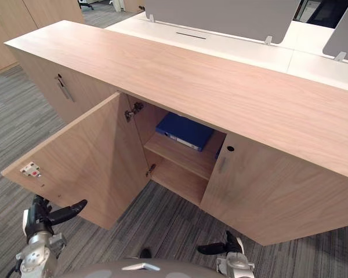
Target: Walk over to the cabinet, pick up the folder, carry it to the office cabinet, place the folder inside the office cabinet, then close the office cabinet door
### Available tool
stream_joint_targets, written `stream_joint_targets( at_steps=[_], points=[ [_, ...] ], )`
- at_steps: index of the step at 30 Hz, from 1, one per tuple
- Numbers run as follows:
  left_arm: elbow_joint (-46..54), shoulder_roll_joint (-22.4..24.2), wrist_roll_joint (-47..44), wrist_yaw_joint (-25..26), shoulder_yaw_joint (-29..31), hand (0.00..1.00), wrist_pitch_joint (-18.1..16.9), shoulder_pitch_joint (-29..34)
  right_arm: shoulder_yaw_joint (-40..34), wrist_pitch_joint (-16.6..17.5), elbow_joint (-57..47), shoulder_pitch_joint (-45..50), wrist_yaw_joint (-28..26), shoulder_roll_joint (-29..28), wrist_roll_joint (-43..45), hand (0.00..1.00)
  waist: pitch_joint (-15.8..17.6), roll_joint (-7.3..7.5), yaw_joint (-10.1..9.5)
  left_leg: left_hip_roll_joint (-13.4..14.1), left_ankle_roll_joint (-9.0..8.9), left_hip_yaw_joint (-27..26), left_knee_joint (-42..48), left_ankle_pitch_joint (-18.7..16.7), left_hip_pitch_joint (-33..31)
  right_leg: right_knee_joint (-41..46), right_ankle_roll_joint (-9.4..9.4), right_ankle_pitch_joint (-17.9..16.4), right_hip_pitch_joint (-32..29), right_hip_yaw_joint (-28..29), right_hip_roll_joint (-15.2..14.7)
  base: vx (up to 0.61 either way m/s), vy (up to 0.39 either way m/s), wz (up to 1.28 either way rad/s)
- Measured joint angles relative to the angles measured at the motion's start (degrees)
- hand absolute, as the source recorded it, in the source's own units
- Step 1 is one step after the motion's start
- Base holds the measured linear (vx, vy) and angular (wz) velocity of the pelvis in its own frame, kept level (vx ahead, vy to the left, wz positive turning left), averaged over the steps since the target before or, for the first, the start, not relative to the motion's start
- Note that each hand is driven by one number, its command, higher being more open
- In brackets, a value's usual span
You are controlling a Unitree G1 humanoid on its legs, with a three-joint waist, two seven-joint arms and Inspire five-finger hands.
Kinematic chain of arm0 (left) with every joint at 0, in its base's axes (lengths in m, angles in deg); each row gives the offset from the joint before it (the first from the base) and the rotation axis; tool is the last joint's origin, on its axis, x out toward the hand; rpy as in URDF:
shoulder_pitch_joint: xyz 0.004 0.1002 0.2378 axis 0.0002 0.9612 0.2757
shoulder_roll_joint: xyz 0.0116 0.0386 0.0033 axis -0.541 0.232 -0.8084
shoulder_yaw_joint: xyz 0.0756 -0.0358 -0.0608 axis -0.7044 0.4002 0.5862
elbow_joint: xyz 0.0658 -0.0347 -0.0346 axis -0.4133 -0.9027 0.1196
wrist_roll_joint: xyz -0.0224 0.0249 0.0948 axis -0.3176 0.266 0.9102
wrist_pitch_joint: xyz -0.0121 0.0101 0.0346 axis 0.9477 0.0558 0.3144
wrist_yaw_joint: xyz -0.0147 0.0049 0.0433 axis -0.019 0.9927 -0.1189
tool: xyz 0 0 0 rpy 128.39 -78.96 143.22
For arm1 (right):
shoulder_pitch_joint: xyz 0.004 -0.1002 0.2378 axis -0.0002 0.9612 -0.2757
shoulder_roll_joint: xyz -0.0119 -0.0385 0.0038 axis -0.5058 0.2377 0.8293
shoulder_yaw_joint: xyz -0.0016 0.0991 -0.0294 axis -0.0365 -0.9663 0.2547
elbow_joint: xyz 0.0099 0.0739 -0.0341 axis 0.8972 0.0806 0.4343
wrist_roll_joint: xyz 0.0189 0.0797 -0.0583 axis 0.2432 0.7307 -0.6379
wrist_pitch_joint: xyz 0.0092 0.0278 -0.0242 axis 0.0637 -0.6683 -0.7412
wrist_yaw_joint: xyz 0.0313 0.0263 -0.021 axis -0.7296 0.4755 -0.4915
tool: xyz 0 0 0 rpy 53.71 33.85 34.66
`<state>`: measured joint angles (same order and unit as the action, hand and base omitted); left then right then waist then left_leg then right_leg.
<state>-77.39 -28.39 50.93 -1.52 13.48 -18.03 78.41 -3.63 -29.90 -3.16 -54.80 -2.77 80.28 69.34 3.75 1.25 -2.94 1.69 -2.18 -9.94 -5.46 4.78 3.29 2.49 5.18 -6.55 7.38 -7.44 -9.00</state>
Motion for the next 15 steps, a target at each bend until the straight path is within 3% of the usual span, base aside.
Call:
stream_joint_targets(
  at_steps=[15],
  points=[
    [2.45,2.75,-0.49,-2.66,-6.31,1.00,0.47,6.01,-0.01,0.05,-0.23,0.60,-0.06,-1.15,0.00,1.00,0.07,-0.07,0.00,-0.90,0.29,0.13,-0.01,-0.21,0.55,-0.08,0.52,-0.09,0.80,-0.02,-0.96,-0.02,0.008,0.01]
  ],
)
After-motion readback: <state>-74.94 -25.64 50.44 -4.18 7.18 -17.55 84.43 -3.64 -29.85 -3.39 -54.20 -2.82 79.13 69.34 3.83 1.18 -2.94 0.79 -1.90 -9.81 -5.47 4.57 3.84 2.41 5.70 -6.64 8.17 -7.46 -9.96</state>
